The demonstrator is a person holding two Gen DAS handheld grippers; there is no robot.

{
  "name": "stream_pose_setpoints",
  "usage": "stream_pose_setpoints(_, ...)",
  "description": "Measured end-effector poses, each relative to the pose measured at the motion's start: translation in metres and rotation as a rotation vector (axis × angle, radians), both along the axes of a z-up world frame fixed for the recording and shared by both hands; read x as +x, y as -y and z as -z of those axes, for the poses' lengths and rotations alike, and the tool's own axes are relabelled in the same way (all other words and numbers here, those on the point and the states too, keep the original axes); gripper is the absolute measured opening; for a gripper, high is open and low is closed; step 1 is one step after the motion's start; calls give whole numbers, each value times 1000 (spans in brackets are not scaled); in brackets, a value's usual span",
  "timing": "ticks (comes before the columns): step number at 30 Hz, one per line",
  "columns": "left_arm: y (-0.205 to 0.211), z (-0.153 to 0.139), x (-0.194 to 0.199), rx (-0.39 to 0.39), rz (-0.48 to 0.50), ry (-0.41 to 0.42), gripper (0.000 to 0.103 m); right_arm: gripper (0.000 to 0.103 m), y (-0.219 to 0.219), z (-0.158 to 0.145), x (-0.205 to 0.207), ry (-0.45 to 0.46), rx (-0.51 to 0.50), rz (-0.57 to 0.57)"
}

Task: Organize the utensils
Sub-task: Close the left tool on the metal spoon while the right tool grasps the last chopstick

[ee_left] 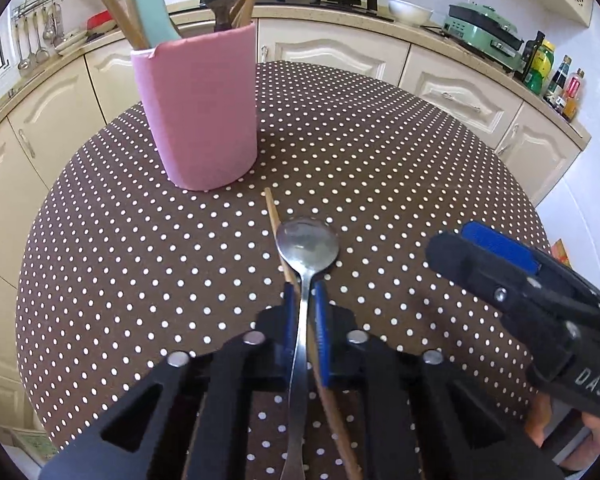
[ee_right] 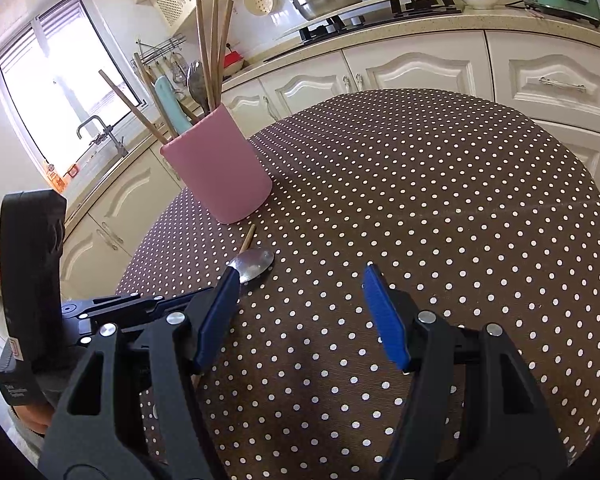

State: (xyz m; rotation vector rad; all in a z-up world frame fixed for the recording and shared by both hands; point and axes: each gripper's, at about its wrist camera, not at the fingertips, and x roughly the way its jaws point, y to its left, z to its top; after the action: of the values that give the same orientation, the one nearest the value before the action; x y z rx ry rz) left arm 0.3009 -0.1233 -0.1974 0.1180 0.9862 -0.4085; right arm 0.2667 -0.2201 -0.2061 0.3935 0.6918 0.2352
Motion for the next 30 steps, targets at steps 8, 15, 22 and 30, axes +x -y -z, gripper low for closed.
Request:
stream_pose_setpoints(8, 11, 4, 5, 8, -2, 6, 6, 64, 0, 1, 4, -12, 4, -5)
stream_pose_setpoints(15, -7, 1, -2, -64, -14, 11, 3, 64, 0, 2, 5, -14, 0, 0)
stream_pose_setpoints(22, -28, -10, -14, -132, -47, 35, 3, 64, -5, 1, 5, -11, -42, -6)
stream_pose_setpoints(30, -75, -12, -22, -90, -184, 24, 3, 64, -60, 1, 24, -101, -213, -161)
